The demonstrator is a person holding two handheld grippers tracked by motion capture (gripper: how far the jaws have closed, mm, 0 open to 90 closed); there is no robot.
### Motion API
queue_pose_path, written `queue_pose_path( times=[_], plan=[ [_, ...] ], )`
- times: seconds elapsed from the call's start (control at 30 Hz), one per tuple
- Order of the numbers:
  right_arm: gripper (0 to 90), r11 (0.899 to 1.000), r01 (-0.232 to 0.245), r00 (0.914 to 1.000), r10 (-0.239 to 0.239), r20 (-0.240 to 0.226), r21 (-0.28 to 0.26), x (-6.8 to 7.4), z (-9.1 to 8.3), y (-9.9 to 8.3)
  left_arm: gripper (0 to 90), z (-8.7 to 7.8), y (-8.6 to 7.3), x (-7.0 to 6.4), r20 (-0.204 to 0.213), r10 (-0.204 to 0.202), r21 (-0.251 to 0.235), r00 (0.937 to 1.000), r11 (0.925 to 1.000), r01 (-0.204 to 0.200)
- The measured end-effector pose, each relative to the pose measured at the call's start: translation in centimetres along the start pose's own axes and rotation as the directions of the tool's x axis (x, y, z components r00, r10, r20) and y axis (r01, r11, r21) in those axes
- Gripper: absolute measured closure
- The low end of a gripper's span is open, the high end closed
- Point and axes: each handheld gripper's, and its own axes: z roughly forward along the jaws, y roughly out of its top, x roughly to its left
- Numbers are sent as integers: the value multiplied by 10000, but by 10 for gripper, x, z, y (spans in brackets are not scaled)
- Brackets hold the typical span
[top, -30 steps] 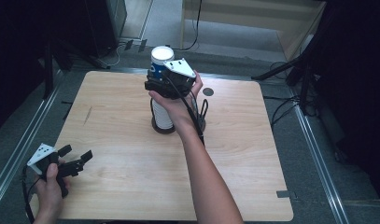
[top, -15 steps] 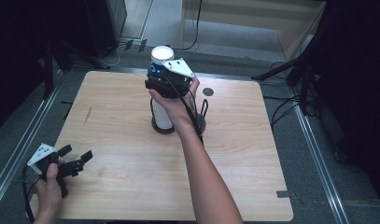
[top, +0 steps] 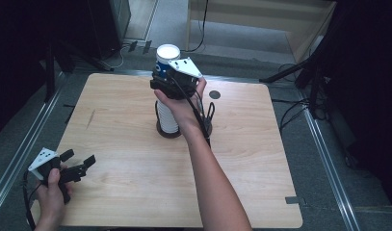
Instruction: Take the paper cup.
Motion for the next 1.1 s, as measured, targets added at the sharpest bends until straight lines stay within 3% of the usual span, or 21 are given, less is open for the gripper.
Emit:
queue_pose_path(
  times=[0.57, 1.1],
  plan=[
    [197, 9983, -177, 9997, 168, -172, -554, 4, -11, 31, 22, 0, 0, 0, -9, -24, -32, 10000, 10000, 24],
    [199, 9942, -186, 9998, 178, -87, -1062, -4, -30, 56, 22, 0, 0, 0, -13, -2, 0, 10000, 10000, 2]
  ],
)
